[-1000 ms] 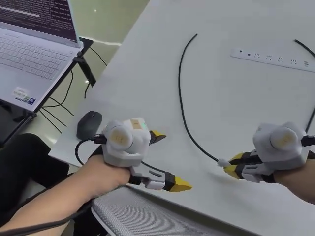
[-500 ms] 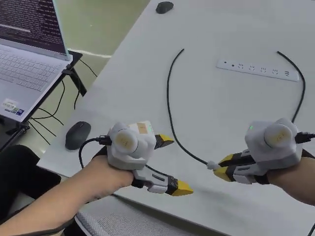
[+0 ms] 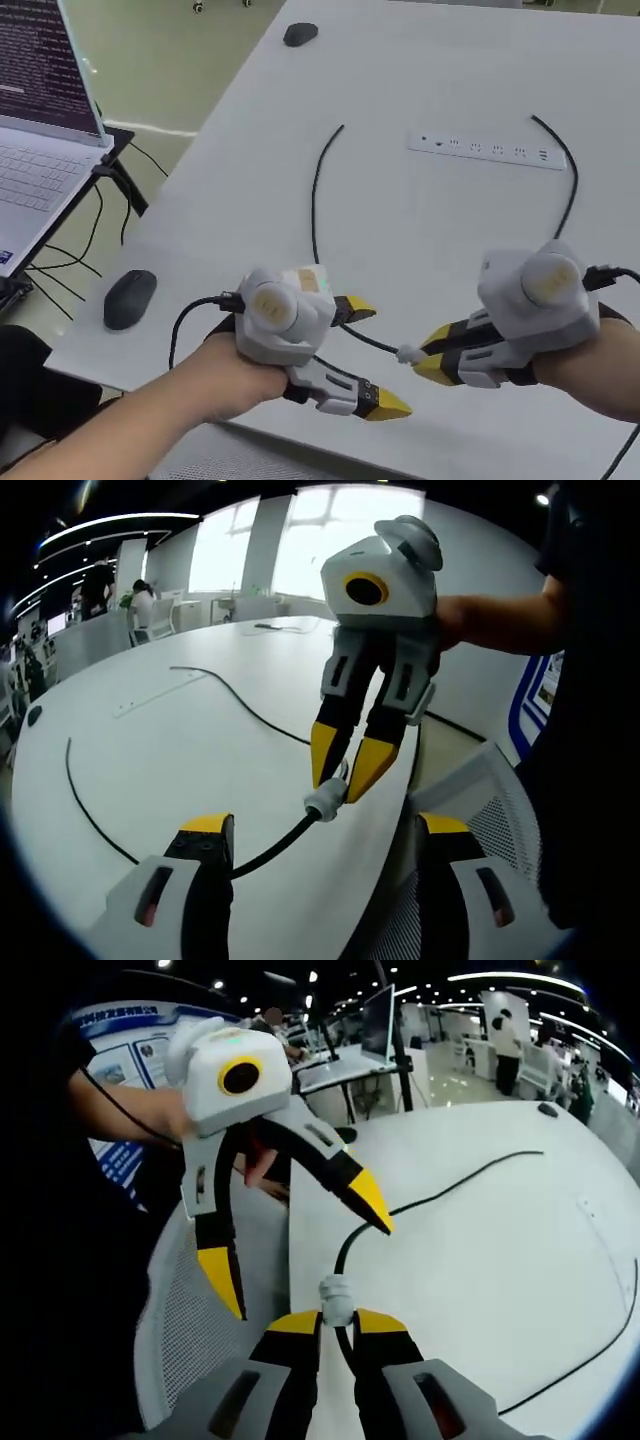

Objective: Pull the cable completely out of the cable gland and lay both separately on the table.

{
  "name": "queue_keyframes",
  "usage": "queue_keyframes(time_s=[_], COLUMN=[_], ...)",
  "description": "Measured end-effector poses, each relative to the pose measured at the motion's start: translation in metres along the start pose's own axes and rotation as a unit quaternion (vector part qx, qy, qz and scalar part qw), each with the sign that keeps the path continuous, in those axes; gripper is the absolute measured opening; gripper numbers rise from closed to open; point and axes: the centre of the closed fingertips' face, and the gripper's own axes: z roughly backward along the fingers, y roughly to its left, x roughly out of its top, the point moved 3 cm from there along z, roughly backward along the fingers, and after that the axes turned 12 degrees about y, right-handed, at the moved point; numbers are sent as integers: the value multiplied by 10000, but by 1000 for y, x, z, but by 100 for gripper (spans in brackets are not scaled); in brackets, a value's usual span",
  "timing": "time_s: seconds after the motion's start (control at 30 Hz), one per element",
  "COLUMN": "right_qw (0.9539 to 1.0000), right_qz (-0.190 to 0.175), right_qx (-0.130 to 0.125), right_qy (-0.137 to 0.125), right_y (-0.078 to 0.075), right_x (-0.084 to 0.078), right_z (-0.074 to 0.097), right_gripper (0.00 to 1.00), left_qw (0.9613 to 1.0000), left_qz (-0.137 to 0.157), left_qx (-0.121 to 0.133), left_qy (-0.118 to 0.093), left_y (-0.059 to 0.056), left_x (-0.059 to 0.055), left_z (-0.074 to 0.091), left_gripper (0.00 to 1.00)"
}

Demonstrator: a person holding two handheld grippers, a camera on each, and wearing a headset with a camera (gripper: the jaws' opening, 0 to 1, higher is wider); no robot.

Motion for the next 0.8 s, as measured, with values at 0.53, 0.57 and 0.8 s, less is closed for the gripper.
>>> queue_keyframes(time_s=[0.53,0.57,0.8], right_qw=[9968,9965,9965], right_qz=[796,829,819], right_qx=[-10,0,44], right_qy=[-33,-89,-148], right_y=[10,10,12], right_x=[-5,-4,-5], right_z=[24,25,27], right_gripper=[6,6,6], left_qw=[9983,9982,9965], left_qz=[-101,-113,-17], left_qx=[-539,-546,-690], left_qy=[-191,-238,-472], left_y=[-7,-7,-11], left_x=[14,15,21], left_z=[-8,-8,-5], left_gripper=[50,49,41])
